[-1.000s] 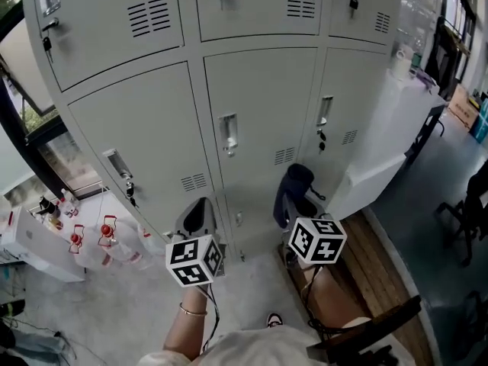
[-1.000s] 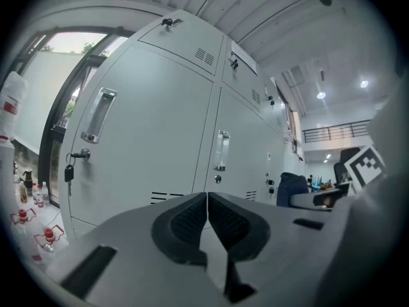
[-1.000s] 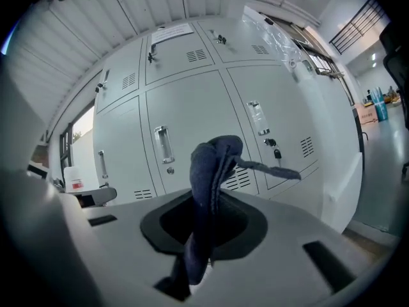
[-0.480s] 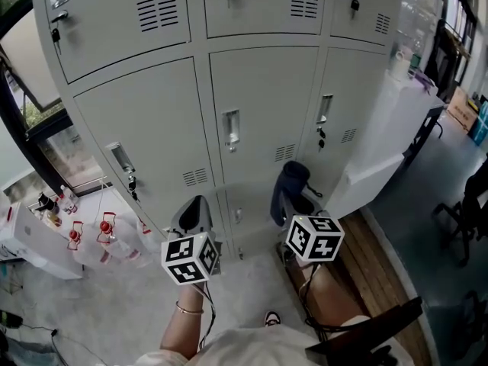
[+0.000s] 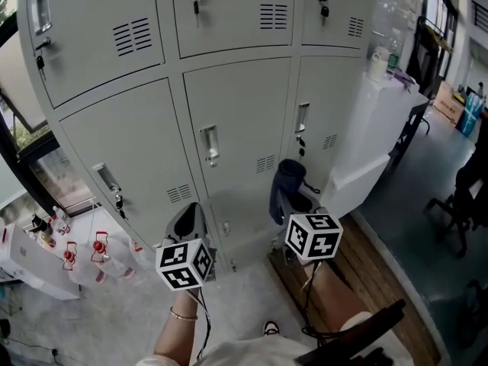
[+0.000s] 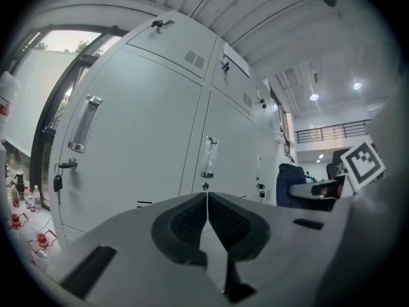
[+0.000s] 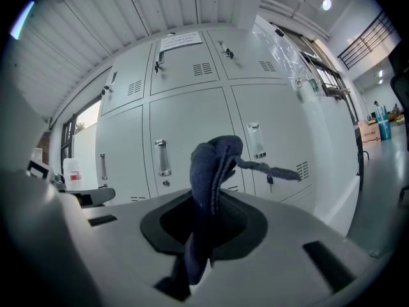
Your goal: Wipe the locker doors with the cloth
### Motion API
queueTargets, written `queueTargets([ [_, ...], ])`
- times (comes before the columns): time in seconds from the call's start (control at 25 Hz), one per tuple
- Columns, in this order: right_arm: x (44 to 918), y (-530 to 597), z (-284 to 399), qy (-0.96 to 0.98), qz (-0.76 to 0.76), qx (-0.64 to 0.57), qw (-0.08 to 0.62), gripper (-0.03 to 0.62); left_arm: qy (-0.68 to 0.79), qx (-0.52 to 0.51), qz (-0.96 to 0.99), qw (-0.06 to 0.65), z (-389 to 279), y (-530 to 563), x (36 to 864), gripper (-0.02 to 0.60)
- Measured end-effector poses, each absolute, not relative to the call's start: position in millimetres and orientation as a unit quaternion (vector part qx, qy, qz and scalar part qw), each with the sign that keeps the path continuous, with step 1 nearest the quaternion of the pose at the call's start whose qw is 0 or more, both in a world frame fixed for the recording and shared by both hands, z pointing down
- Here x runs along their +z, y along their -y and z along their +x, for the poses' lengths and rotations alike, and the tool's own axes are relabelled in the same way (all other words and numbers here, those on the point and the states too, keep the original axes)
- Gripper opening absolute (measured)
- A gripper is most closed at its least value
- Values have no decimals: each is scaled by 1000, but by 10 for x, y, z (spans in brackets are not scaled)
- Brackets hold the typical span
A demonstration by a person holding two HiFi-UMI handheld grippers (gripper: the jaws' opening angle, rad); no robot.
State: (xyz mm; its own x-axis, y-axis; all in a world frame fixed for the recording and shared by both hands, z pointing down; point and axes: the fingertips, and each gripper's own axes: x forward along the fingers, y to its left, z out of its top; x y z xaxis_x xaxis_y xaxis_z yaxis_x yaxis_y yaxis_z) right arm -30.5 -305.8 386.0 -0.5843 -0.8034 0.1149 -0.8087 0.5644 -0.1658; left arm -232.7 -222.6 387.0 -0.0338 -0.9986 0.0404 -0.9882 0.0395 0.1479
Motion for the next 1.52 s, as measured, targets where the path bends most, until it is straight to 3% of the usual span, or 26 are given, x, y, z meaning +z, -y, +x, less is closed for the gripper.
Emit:
queueTargets([
  [0.32, 3221, 3369, -285, 903, 425, 65, -2, 44, 721, -54, 690, 37, -2140, 2613, 3404, 9],
  [0.88, 2118, 3252, -1327, 947, 318, -13, -40, 44, 743, -63, 666, -1, -2440, 2624, 2562, 9],
  [1.52, 1810, 3259, -2128, 964, 263, -45, -24, 44, 760, -66, 647, -18, -2846, 2577, 2245, 9],
])
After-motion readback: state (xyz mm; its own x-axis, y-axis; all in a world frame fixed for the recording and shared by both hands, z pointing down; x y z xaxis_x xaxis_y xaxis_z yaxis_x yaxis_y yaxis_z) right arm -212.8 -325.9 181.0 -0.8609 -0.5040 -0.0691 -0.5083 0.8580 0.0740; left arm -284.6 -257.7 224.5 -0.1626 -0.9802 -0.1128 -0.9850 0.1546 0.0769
